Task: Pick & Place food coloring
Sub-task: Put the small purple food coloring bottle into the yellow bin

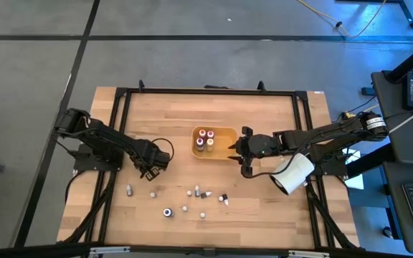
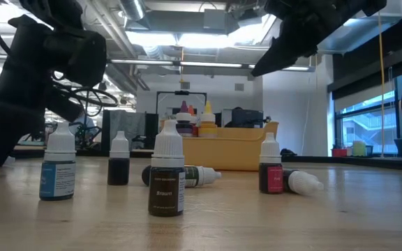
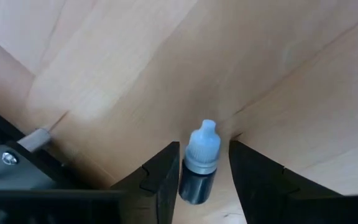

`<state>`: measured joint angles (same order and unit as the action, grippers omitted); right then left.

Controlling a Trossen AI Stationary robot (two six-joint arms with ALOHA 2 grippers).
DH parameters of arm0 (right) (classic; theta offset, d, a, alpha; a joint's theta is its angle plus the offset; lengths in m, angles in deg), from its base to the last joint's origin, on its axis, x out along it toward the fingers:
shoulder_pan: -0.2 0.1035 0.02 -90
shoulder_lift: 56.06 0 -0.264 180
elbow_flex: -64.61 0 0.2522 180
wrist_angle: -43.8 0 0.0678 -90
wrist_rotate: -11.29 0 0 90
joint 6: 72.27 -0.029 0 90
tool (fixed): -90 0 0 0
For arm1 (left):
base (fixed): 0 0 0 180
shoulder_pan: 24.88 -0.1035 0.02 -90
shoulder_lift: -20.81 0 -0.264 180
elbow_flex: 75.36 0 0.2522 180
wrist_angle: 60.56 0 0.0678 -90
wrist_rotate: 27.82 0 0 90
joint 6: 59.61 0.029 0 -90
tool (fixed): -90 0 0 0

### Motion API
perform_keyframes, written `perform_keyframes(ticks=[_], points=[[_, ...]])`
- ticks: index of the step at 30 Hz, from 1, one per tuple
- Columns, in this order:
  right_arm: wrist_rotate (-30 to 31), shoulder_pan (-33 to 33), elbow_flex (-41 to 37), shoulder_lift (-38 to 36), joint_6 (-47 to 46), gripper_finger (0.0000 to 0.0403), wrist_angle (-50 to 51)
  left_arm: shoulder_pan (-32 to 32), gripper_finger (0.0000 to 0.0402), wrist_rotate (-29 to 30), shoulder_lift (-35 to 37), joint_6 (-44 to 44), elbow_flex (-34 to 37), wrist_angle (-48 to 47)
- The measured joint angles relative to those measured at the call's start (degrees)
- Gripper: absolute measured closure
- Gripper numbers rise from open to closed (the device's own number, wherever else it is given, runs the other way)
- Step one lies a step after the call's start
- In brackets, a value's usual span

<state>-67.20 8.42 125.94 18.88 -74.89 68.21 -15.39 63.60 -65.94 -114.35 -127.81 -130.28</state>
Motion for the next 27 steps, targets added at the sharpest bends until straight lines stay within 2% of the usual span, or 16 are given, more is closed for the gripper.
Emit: perform_keyframes(ticks=[3,8,13,15,18,23,27], points=[[-0.7,0.2,0.0,0.0,0.5,0.0226,0.1,0.5,0.0281,0.1,-0.2,-0.1,0.0,0.3],[-1.1,0.3,0.0,0.0,2.6,0.0226,0.2,1.3,0.0329,0.3,-0.2,-0.2,0.1,0.7],[-10.3,1.7,0.0,0.0,8.8,0.0226,2.1,1.4,0.0343,1.0,-0.2,-1.5,-0.2,0.6],[-11.4,3.3,0.0,0.0,9.0,0.0226,2.0,1.4,0.0341,1.1,-0.4,-0.9,-0.9,0.3],[-10.0,5.5,0.0,0.0,8.2,0.0226,2.5,1.4,0.0335,2.0,-0.6,0.9,-3.4,0.7],[-1.9,9.3,0.4,0.0,6.1,0.0226,5.0,1.4,0.0339,5.0,-0.5,6.8,-9.5,0.2],[-0.7,11.0,0.4,0.0,4.1,0.0226,5.1,1.3,0.0337,7.9,-0.5,13.7,-16.1,0.5]])
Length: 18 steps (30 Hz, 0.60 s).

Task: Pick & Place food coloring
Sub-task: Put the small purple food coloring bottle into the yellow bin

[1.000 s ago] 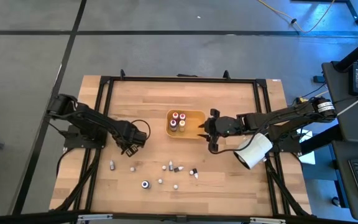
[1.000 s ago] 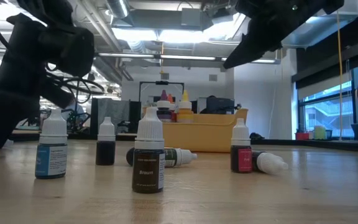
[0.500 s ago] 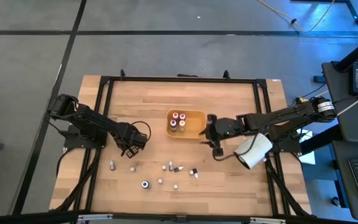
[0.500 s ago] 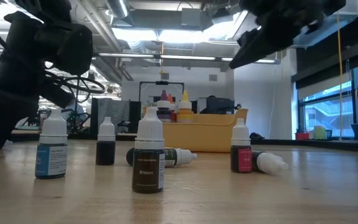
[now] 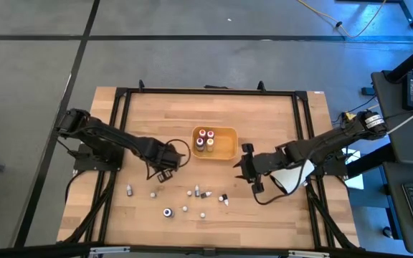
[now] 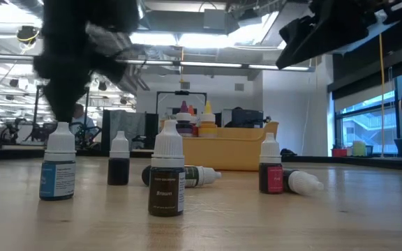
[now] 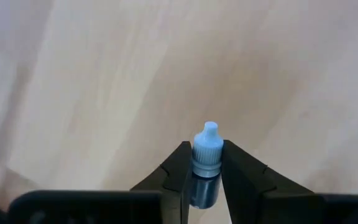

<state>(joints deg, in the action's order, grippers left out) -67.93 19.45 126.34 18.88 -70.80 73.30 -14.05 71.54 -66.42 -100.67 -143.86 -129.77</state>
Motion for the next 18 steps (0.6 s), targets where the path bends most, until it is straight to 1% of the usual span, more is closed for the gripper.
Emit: perform_keyframes(ticks=[3,5,7,9,11,13,18], points=[[0.1,1.1,0.0,0.0,-2.7,0.0226,0.3,-0.1,0.0337,2.3,0.0,4.7,-5.5,2.9],[0.1,1.8,0.0,0.0,-2.9,0.0226,1.5,-0.1,0.0337,5.4,0.1,8.3,-8.7,6.3],[0.2,2.4,0.0,0.0,-3.0,0.0226,3.5,-0.1,0.0336,8.8,0.1,13.5,-11.0,12.6],[0.2,2.5,0.0,0.0,-4.8,0.0226,3.9,-0.2,0.0335,11.7,0.1,20.0,-12.0,21.2],[0.2,2.5,0.0,0.1,-7.6,0.0226,3.7,-0.7,0.0335,11.7,0.1,26.6,-12.1,30.6],[0.4,2.5,0.0,0.1,-9.1,0.0226,3.8,-1.2,0.0335,9.8,-0.5,31.9,-12.1,39.3],[0.3,3.1,0.0,0.3,-10.7,0.0226,3.8,-2.8,0.0334,7.3,-5.5,42.8,-12.1,57.3]])
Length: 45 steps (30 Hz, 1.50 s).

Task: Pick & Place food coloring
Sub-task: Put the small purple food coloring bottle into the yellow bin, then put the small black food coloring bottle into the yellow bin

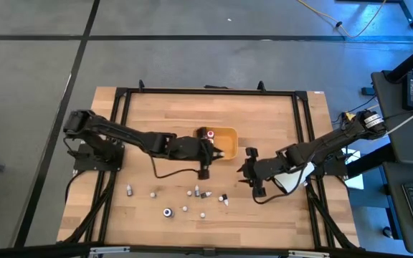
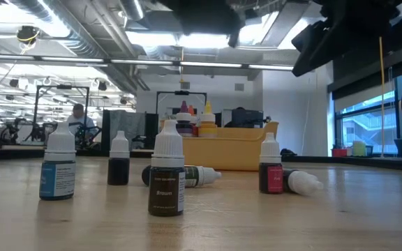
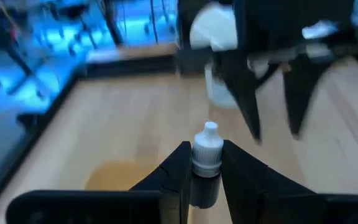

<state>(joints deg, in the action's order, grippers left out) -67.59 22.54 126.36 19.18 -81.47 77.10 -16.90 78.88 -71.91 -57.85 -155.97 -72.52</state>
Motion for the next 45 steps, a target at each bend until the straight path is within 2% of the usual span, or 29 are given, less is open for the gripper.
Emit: perform_keyframes(ticks=[4,10,14,19,23,35,38,45], points=[[0.0,1.1,0.0,0.0,-2.5,0.0226,0.1,-2.6,0.0334,0.0,-5.7,0.8,0.0,8.4],[1.0,3.9,0.0,1.8,-1.9,0.0226,1.9,-7.0,0.0334,-0.2,-13.6,-3.1,0.0,12.3],[2.8,4.5,0.0,4.3,-3.1,0.0226,1.7,-8.9,0.0334,-0.2,-16.3,-4.2,0.1,13.4],[2.8,4.6,0.0,7.1,-5.7,0.0226,1.4,-9.9,0.0328,-0.3,-17.3,-4.1,0.1,13.2],[2.8,4.9,0.0,10.0,-4.1,0.0226,-0.7,-10.5,0.0316,0.1,-17.9,-4.0,0.0,12.9],[0.4,7.0,0.0,22.1,0.0,0.0226,-17.3,-10.4,0.0304,-0.1,-17.9,-4.0,0.1,13.2],[0.2,7.3,0.0,23.5,3.4,0.0226,-21.4,-10.3,0.0304,-0.2,-17.9,-4.0,0.1,13.2],[0.3,7.2,0.0,25.1,3.8,0.0226,-26.3,-10.0,0.0304,-0.3,-17.9,-4.1,0.1,13.0]])
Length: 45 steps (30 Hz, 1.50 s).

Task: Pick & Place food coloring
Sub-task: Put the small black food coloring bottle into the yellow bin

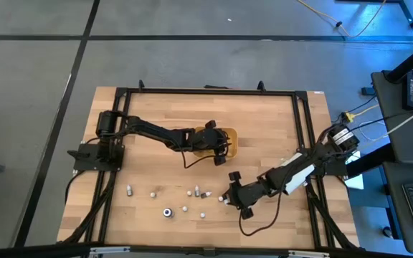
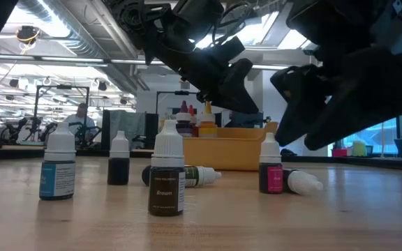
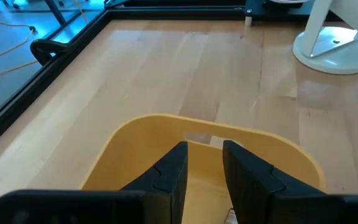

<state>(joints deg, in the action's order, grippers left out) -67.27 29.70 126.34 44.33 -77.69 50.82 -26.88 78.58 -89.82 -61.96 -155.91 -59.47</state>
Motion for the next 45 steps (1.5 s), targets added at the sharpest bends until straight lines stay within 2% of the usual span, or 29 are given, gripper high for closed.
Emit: perform_keyframes(ticks=[8,34,40,45], points=[[0.0,0.0,0.0,3.2,-0.2,0.0226,-3.9,0.2,0.0303,0.0,0.0,0.1,0.0,0.1],[-0.4,-1.5,0.0,3.2,1.8,0.0226,-0.1,0.4,0.0307,0.0,0.0,0.1,0.0,0.0],[-0.9,-1.4,0.0,-1.9,9.7,0.0226,4.7,0.4,0.0307,0.0,0.1,0.1,0.0,0.0],[-1.0,-1.5,0.0,-5.5,22.1,0.0226,10.5,0.4,0.0304,0.0,0.1,0.1,0.0,0.0]])
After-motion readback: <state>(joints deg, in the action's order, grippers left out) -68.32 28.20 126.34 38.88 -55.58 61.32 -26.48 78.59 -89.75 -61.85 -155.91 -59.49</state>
